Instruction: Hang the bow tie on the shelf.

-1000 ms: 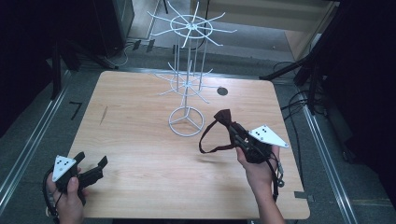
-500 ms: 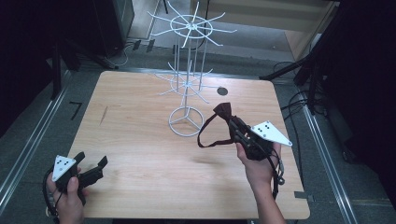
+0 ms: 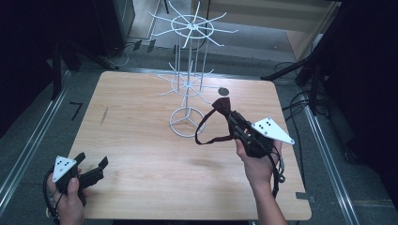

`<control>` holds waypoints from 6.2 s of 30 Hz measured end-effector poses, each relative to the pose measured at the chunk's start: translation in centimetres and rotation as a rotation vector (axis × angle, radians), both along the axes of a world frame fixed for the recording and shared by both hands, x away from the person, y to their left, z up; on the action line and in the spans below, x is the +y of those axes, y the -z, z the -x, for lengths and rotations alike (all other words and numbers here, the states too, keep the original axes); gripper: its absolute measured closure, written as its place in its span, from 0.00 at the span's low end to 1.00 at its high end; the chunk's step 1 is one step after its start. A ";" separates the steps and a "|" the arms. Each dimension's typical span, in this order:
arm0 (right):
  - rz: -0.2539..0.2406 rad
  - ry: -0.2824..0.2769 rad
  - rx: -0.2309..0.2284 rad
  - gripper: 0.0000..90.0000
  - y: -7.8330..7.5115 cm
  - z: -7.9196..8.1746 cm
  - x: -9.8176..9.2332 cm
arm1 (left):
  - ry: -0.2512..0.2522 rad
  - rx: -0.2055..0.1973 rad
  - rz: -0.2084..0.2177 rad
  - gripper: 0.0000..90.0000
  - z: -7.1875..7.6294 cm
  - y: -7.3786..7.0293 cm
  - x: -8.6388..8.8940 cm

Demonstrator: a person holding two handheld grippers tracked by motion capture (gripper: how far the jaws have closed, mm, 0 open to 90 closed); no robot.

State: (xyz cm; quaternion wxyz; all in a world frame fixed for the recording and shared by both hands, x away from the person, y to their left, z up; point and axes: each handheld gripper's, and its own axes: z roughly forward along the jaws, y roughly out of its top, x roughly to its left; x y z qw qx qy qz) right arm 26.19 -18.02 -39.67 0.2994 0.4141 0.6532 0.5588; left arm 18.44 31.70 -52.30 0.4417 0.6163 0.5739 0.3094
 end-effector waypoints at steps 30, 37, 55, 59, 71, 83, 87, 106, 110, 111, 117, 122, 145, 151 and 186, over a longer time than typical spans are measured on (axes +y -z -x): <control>-0.043 0.044 0.052 0.83 -0.4 -3.6 2.4 | 0.003 0.004 0.000 0.15 0.0 0.0 0.0; -0.021 0.051 0.101 0.83 1.2 -4.3 2.9 | 0.003 0.006 -0.001 0.15 0.0 0.0 0.0; 0.074 0.014 0.207 0.83 6.2 -5.3 5.9 | 0.000 0.006 -0.002 0.15 0.0 0.0 0.0; 0.084 0.003 0.226 0.83 7.1 -5.4 6.5 | 0.001 0.007 0.000 0.15 -0.1 0.0 0.0; 0.035 -0.035 0.289 0.78 7.8 -6.1 6.5 | 0.000 0.010 0.006 0.16 -0.1 0.0 0.1; 0.022 -0.046 0.276 0.36 6.5 -5.4 5.1 | -0.002 0.006 0.005 0.15 -0.1 0.0 0.1; 0.018 -0.043 0.267 0.30 5.8 -4.7 4.2 | -0.001 0.006 0.004 0.15 -0.1 0.0 0.1; -0.038 -0.005 0.227 0.17 6.4 -1.5 -2.2 | -0.001 0.007 0.002 0.15 -0.1 0.0 0.0; -0.036 0.008 0.237 0.17 7.1 -0.9 -3.1 | 0.000 0.006 0.001 0.15 -0.1 0.0 0.0; -0.039 0.013 0.242 0.17 7.3 -0.7 -3.3 | 0.000 0.006 0.000 0.15 -0.1 0.0 0.0; -0.028 0.030 0.249 0.17 8.1 0.0 -4.5 | -0.001 0.008 0.000 0.15 -0.1 0.0 0.0; -0.030 0.042 0.249 0.17 8.4 0.5 -5.3 | 0.000 0.006 0.001 0.15 -0.1 0.0 0.0; -0.030 0.097 0.269 0.15 10.5 2.4 -9.4 | 0.001 0.007 -0.003 0.15 0.0 0.0 -0.1; -0.032 0.124 0.278 0.15 10.9 3.0 -10.7 | 0.002 0.004 -0.003 0.15 0.0 0.0 -0.1; -0.023 0.281 0.331 0.15 14.1 7.4 -19.0 | 0.002 0.003 -0.006 0.15 0.0 0.0 -0.2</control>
